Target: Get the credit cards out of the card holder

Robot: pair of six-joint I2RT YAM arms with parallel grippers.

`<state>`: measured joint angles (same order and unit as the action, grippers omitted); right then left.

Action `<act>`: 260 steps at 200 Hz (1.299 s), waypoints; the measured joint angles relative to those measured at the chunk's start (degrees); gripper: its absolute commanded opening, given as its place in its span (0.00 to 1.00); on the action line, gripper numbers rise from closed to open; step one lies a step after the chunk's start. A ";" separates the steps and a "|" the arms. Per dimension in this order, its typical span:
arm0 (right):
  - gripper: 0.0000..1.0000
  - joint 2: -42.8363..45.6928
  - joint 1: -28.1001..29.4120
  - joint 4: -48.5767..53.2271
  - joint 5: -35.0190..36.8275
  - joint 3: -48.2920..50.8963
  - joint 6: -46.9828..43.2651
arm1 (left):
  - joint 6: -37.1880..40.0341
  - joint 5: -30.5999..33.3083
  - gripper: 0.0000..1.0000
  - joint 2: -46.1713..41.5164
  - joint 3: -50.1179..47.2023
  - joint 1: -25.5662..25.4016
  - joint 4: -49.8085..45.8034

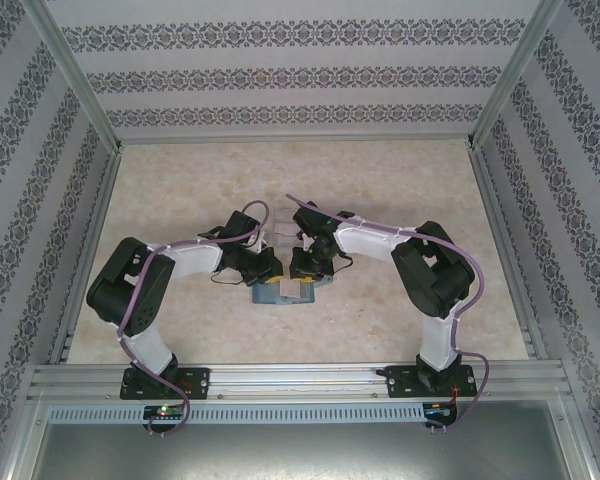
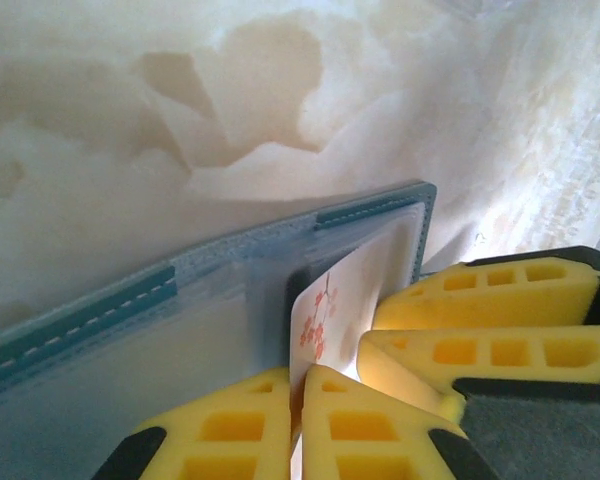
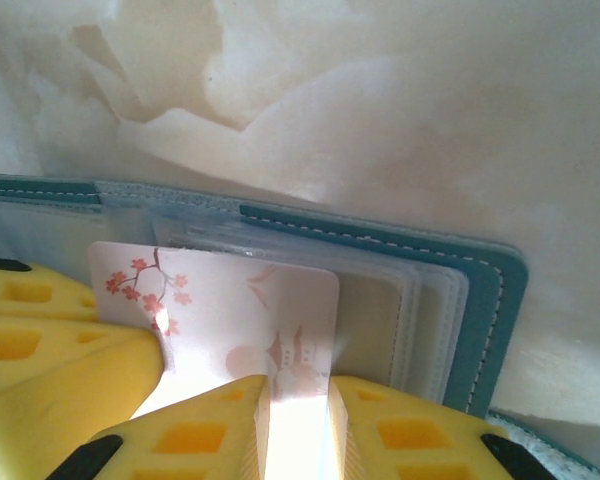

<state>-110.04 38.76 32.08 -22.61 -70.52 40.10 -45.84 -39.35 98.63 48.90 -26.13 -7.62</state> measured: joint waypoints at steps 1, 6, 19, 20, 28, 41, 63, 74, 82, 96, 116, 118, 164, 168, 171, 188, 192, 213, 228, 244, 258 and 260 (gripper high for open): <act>0.24 0.00 -0.02 0.00 -0.02 0.00 0.00 | 0.02 0.04 0.08 -0.02 0.00 0.00 -0.04; 0.24 0.00 -0.04 0.00 -0.22 0.00 0.00 | 0.24 0.15 0.08 -0.22 0.00 0.00 -0.31; 0.24 -0.04 -0.31 0.00 -0.46 0.00 -0.02 | 0.68 0.52 0.08 -0.68 0.00 0.02 -1.20; 0.24 -0.04 -0.31 0.00 -0.46 0.00 -0.02 | 0.70 0.55 0.08 -0.72 0.00 0.02 -1.27; 0.24 -0.04 -0.39 0.00 -0.57 0.00 -0.09 | 0.98 0.81 0.08 -1.05 0.00 0.02 -1.88; 0.24 -0.04 -0.42 0.00 -0.66 0.00 -0.22 | 1.55 1.38 0.08 -1.73 0.00 0.04 -2.89; 0.24 -0.04 -0.52 0.02 -0.68 0.00 -0.63 | 2.47 2.10 0.08 -2.84 0.00 0.42 -4.48; 0.24 -0.07 -0.59 0.02 -0.72 0.00 -0.83 | 2.95 2.43 0.08 -3.28 0.00 0.68 -5.35; 0.24 -0.07 -0.70 0.02 -0.83 0.00 -0.94 | 3.23 2.60 0.08 -3.52 0.00 0.76 -5.88; 0.24 -0.07 -0.79 0.02 -0.85 0.00 -1.05 | 3.69 3.39 0.07 -3.91 0.09 0.90 -6.95; 0.24 -0.07 -0.79 0.04 -0.85 0.00 -1.07 | 4.63 4.46 0.07 -4.61 0.50 1.14 -8.94; 0.24 -0.07 -0.79 0.04 -0.85 0.00 -1.07 | 4.76 4.61 0.07 -4.68 0.57 1.14 -9.20; 0.24 -0.07 -0.79 0.04 -0.83 0.00 -1.07 | 6.86 6.88 0.07 -6.25 2.69 1.14 -14.10; 0.24 -0.07 -0.79 0.04 -0.85 0.00 -1.07 | 6.91 7.08 0.07 -6.34 2.84 1.14 -14.47; 0.24 -0.07 -0.79 0.04 -0.83 0.00 -1.07 | 6.99 7.23 0.07 -6.40 2.91 1.14 -14.69; 0.24 -0.07 -0.79 0.07 -0.85 0.00 -1.07 | 7.48 7.93 0.07 -6.56 3.10 1.14 -15.67; 0.24 -0.07 -0.79 0.07 -0.83 0.00 -1.07 | 7.54 7.98 0.06 -6.58 3.10 1.14 -15.85; 0.24 -0.04 -0.79 0.07 -0.83 0.00 -1.09 | 8.11 8.15 0.06 -6.73 3.32 1.14 -16.79; 0.24 -0.04 -0.79 0.09 -0.83 0.00 -1.09 | 8.37 8.39 0.05 -6.88 3.74 1.14 -17.51; 0.24 0.09 -0.79 0.26 -0.83 0.00 -1.09 | 8.52 8.61 0.05 -7.04 4.04 1.14 -18.23; 0.24 0.26 -0.79 0.48 -0.76 0.00 -1.07 | 8.85 8.98 0.04 -7.15 4.26 1.14 -18.99; 0.24 0.28 -0.79 0.50 -0.74 0.00 -1.07 | 8.90 9.01 0.04 -7.15 4.28 1.14 -19.06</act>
<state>-109.75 37.98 32.58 -23.35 -70.52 39.03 -36.95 -30.35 91.48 53.19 -24.99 -26.68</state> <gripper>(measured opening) 0.243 0.056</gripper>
